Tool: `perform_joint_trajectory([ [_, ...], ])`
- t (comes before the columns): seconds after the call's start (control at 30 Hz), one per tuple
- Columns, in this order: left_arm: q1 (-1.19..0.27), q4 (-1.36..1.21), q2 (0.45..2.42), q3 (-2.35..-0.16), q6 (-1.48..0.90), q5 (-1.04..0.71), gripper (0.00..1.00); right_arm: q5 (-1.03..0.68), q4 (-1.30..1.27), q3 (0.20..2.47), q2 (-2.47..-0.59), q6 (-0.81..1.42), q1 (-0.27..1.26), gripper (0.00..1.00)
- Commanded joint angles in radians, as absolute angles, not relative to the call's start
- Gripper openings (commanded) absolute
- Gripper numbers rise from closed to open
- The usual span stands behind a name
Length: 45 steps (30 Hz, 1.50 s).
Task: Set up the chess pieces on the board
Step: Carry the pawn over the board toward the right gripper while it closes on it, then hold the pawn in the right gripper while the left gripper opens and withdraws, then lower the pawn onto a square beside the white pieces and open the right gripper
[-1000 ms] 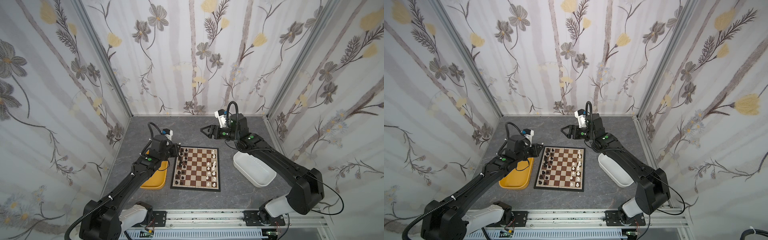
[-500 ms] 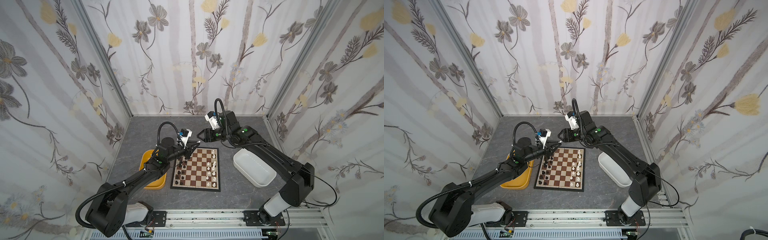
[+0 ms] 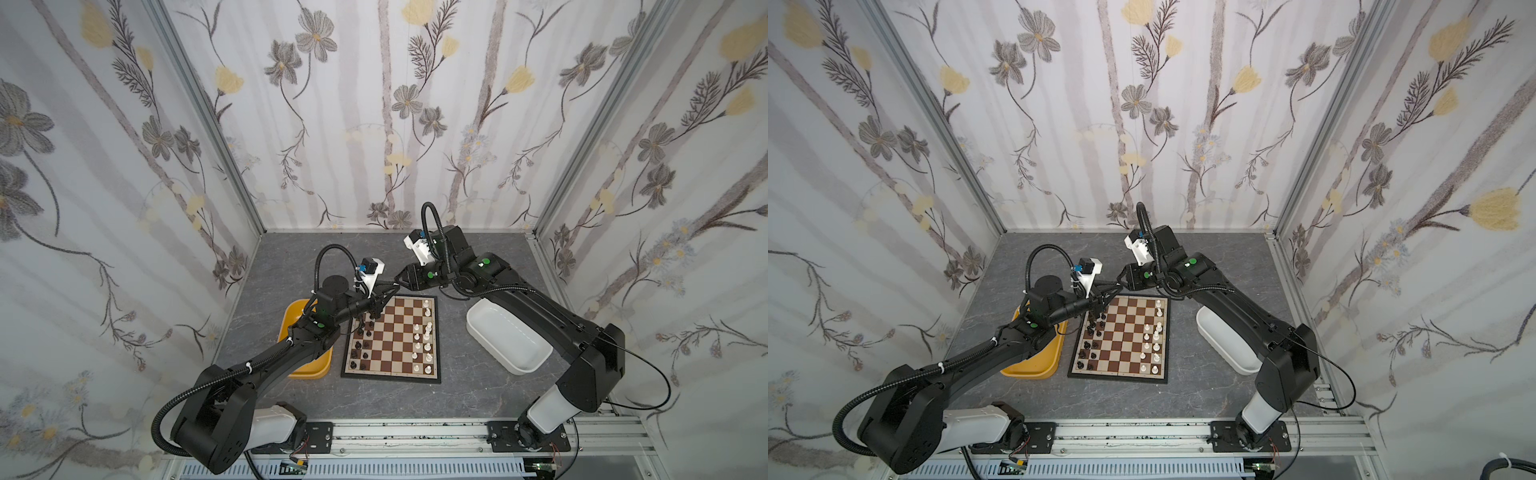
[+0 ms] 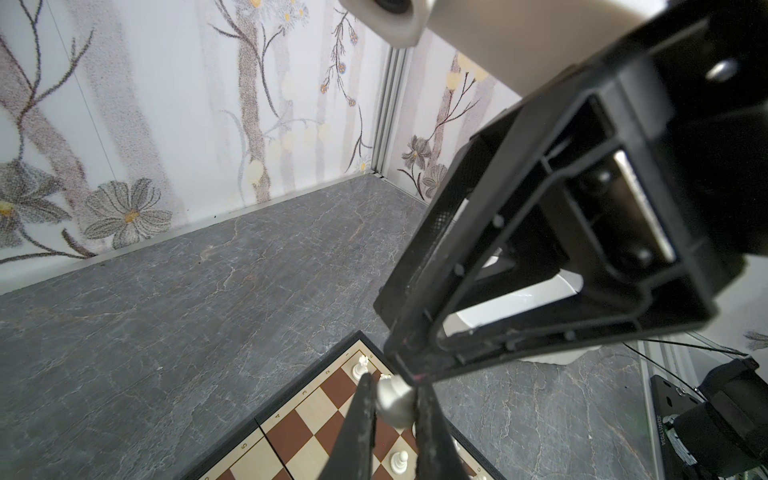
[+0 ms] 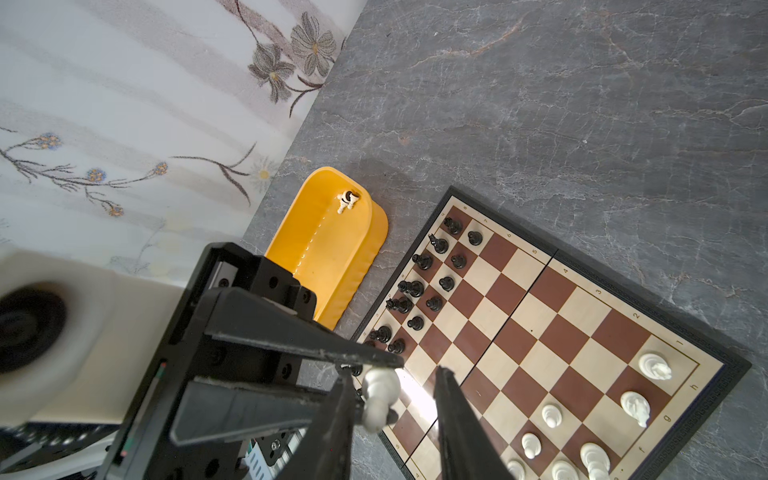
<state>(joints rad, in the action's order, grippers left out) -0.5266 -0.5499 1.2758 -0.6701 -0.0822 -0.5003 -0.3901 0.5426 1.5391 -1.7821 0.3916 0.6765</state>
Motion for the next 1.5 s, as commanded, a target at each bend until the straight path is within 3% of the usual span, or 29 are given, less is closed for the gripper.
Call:
perform_joint_trajectory([
  [0.0,-0.527,-0.597,1.270,-0.667,-0.078,-0.490,0.05,-0.404,0.534,1.532,-1.793,0.396,0.681,0.31],
  [0.3,-0.526,-0.597,1.272,-0.669,-0.082,-0.486,0.05,-0.417,0.515,1.505,-1.787,0.406,0.687,0.28],
  [0.53,-0.526,-0.595,1.270,-0.667,-0.084,-0.450,0.05,-0.442,0.503,1.489,-1.781,0.416,0.689,0.01],
  [0.63,-0.525,-0.574,1.276,-0.680,-0.087,-0.431,0.14,-0.438,0.496,1.477,-1.763,0.425,0.686,0.00],
  [0.73,-0.525,-0.547,1.276,-0.703,-0.127,-0.407,0.46,-0.412,0.479,1.467,-1.741,0.433,0.678,0.00],
  [0.77,-0.525,-0.523,1.270,-0.712,-0.144,-0.397,0.62,-0.401,0.472,1.463,-1.734,0.438,0.670,0.00],
  [0.8,-0.525,-0.486,1.264,-0.722,-0.158,-0.386,0.98,-0.386,0.467,1.462,-1.731,0.444,0.661,0.00],
  [1.07,-0.462,0.232,1.011,-0.806,-0.348,-0.110,1.00,-0.070,0.550,1.495,-1.803,0.421,0.649,0.00],
  [1.13,-0.383,0.383,0.962,-0.824,-0.336,-0.147,1.00,-0.012,0.566,1.500,-1.837,0.408,0.662,0.00],
  [1.23,-0.269,0.449,0.916,-0.796,-0.347,-0.218,1.00,0.019,0.586,1.519,-1.918,0.398,0.674,0.00],
  [1.47,-0.264,0.392,0.971,-0.801,-0.363,-0.242,1.00,0.051,0.566,1.551,-2.073,0.398,0.687,0.00],
])
